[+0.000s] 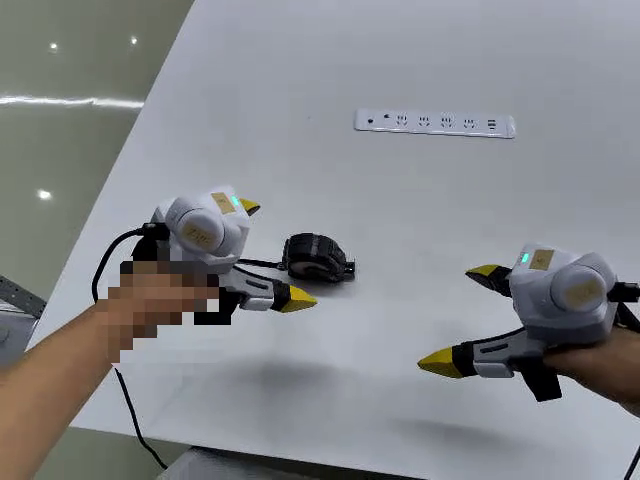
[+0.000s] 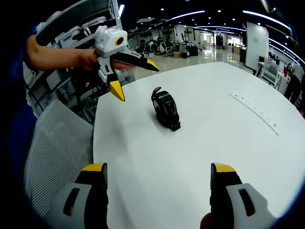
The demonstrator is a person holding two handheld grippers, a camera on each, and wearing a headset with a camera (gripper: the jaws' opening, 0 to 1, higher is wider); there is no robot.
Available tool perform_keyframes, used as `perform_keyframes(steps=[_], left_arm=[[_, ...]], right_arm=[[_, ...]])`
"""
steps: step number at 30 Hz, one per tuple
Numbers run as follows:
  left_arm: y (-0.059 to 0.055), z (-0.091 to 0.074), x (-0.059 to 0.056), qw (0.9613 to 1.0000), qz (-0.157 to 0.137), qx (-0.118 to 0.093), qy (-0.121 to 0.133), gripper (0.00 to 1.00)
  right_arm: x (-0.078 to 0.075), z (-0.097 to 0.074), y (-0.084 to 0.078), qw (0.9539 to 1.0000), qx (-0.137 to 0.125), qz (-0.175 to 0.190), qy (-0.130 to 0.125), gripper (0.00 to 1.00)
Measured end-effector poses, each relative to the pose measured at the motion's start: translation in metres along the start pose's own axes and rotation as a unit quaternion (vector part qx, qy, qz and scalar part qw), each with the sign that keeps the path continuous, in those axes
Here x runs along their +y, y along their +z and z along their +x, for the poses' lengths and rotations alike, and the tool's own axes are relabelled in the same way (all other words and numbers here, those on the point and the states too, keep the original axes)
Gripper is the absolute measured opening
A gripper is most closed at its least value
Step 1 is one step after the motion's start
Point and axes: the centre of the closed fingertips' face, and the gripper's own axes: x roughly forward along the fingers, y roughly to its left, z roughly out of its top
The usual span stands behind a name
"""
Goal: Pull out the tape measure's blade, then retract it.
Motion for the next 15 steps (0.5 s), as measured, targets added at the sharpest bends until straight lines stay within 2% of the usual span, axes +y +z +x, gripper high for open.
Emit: perform_keyframes(steps=[1, 2, 9, 15], left_arm=[[0.000, 0.002, 0.001, 0.9998, 0.019, 0.006, -0.002, 0.92], [0.000, 0.004, 0.000, 0.9997, 0.025, 0.007, -0.004, 0.90], [0.000, 0.017, -0.006, 0.9979, 0.053, 0.021, -0.029, 0.87], [-0.001, 0.029, -0.008, 0.9954, 0.077, 0.034, -0.045, 0.84]], right_arm=[[0.000, 0.003, 0.002, 1.0000, 0.000, -0.003, 0.002, 0.85], [-0.002, 0.005, 0.003, 1.0000, -0.002, -0.004, 0.003, 0.86], [-0.007, 0.021, 0.014, 0.9994, -0.003, -0.029, 0.016, 0.83], [-0.016, 0.037, 0.016, 0.9987, 0.006, -0.046, 0.021, 0.80]])
